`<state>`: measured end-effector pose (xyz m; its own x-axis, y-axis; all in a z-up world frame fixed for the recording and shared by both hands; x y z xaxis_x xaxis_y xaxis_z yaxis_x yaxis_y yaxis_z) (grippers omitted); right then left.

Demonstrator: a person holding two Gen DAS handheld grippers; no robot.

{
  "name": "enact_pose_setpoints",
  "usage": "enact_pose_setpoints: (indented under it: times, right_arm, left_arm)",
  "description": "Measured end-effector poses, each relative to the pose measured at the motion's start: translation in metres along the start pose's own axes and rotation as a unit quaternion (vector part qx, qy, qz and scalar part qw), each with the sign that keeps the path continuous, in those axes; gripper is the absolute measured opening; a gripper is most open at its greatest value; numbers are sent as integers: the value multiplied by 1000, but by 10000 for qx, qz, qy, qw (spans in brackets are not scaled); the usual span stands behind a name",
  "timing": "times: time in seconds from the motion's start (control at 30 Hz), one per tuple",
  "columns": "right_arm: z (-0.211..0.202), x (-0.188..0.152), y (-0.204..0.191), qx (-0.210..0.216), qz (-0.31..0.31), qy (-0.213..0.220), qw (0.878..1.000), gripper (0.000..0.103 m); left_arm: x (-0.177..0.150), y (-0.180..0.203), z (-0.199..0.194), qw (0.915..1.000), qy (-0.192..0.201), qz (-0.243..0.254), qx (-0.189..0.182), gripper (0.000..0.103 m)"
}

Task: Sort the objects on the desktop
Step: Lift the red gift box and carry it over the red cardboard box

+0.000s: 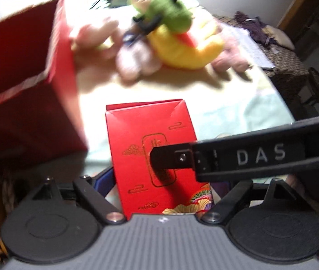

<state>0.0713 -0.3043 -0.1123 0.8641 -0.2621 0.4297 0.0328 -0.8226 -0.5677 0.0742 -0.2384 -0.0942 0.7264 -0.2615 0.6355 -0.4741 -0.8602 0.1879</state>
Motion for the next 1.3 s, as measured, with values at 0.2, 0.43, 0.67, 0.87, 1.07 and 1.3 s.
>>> enact_pose_setpoints:
  times: [0.2, 0.43, 0.67, 0.87, 1.07, 1.3]
  right_arm:
    - [-42, 25, 8, -152, -158, 717, 9972, 55]
    - [-69, 63, -13, 164, -117, 1466, 9890, 56]
    - [-71, 102, -75, 312, -890, 2073, 9737, 56]
    - [-39, 133, -134, 502, -1206, 2111, 9687, 55]
    - [31, 134, -181, 319, -1656, 1531, 9737, 55]
    - [113, 121, -180, -150, -1441, 520, 9881, 53]
  left_arm:
    - [50, 22, -20, 9972, 691, 278, -86, 87]
    - [97, 6, -55, 9888, 1388, 526, 146, 87]
    - [127, -58, -92, 9838, 1738, 358, 265, 87]
    - [136, -136, -93, 9884, 1439, 190, 456, 87]
    - [109, -198, -44, 9972, 528, -153, 504, 87]
    - [92, -230, 9, 9964, -620, -519, 263, 87]
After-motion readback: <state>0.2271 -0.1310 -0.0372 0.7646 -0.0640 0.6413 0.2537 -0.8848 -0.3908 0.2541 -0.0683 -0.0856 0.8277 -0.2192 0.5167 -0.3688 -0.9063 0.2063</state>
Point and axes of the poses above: each gripper's, at about its wrist camera, not at the fingertips, and z roughly the way its jaws point, y to its right, x to its top, the point moved 6 cm from there along z, roughly the way its jaws point, and after that the axes turned 13 degrees about y, right-handed, at the moved point
